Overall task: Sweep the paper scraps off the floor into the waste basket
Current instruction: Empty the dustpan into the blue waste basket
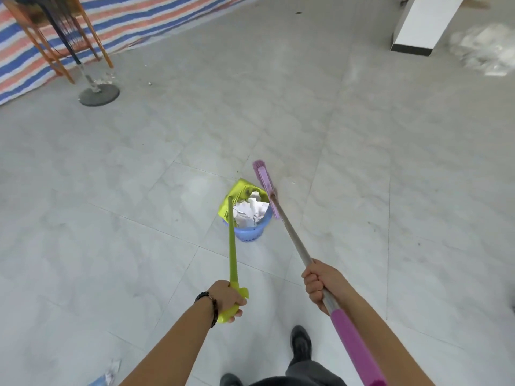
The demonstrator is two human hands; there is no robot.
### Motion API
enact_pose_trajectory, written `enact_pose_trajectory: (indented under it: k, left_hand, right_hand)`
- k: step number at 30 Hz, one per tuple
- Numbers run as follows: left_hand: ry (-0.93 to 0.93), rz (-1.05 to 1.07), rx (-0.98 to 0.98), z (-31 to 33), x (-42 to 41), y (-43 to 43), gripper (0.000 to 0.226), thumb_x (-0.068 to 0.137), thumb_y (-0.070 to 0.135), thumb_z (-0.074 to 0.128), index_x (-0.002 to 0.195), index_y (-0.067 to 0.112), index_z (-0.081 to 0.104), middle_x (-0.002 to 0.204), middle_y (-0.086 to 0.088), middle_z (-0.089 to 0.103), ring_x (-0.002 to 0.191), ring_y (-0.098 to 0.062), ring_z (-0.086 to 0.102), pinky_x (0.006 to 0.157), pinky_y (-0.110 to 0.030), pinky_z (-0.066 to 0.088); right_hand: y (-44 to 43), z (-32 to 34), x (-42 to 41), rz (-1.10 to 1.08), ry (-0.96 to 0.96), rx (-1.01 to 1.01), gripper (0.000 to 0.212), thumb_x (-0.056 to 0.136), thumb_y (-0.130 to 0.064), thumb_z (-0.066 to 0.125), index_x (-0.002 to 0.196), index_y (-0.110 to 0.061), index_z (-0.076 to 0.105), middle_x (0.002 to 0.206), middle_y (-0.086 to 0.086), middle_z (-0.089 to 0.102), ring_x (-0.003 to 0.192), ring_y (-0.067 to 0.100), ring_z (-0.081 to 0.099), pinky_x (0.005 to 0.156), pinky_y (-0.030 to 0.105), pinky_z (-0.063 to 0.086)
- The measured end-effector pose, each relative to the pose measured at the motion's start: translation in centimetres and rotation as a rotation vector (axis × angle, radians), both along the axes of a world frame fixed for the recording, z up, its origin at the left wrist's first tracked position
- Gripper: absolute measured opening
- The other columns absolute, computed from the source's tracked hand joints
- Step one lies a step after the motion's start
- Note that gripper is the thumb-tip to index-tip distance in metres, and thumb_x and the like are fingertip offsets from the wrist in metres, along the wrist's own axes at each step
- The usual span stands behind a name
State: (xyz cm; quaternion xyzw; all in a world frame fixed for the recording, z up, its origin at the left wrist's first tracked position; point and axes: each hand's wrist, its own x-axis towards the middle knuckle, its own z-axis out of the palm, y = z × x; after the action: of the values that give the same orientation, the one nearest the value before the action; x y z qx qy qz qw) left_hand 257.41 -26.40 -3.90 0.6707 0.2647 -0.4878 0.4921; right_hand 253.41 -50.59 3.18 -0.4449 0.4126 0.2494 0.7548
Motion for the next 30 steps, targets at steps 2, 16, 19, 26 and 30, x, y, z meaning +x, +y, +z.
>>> enact_pose_trajectory:
  k: [2,16,19,26,30]
  left_hand:
    - [0.059,0.064,-0.041,-0.8,-0.1,-0.4,0.028,0.084,-0.003,0.065,0.113,-0.001,0.062,0.094,-0.012,0.064,0.061,-0.023,0.062,0.046,-0.024,0.044]
    - [-0.081,0.129,0.057,-1.9,-2.0,-1.0,0.031,0.082,-0.011,0.059,0.112,-0.012,0.057,0.084,-0.017,0.060,0.053,-0.025,0.057,0.045,-0.026,0.039]
    - [-0.116,0.136,0.068,-2.0,-2.2,-1.2,0.027,0.082,-0.009,0.060,0.109,-0.007,0.058,0.084,-0.016,0.062,0.056,-0.025,0.058,0.046,-0.026,0.042]
    - [-0.145,0.140,0.095,-2.3,-2.4,-1.5,0.026,0.082,-0.008,0.059,0.108,-0.005,0.057,0.088,-0.016,0.062,0.058,-0.025,0.059,0.047,-0.026,0.043]
    - [-0.149,0.148,0.068,-2.3,-2.5,-2.1,0.025,0.083,-0.008,0.060,0.108,-0.006,0.059,0.090,-0.015,0.064,0.057,-0.025,0.060,0.046,-0.026,0.043]
  right_hand:
    - [-0.5,-0.6,-0.3,-0.019,0.004,0.000,0.025,0.093,0.002,0.043,0.078,-0.018,0.039,0.052,-0.006,0.033,0.034,0.004,0.027,0.028,0.015,0.026]
    - [-2.6,-2.1,-2.3,-0.037,0.080,0.011,0.027,0.091,0.004,0.044,0.075,-0.018,0.038,0.052,-0.005,0.034,0.033,0.004,0.029,0.027,0.016,0.027]
    - [-2.5,-2.0,-2.6,0.031,0.059,-0.062,0.025,0.090,0.004,0.042,0.075,-0.016,0.041,0.051,-0.005,0.035,0.035,0.005,0.028,0.029,0.016,0.026]
    - [-2.9,-0.8,-3.8,0.066,-0.005,-0.063,0.027,0.090,0.007,0.042,0.078,-0.017,0.039,0.053,-0.005,0.031,0.036,0.006,0.024,0.030,0.016,0.023]
    - [-3.9,0.5,-4.2,0.015,-0.011,0.039,0.032,0.092,0.008,0.040,0.079,-0.021,0.037,0.054,-0.006,0.025,0.034,0.004,0.021,0.027,0.014,0.019]
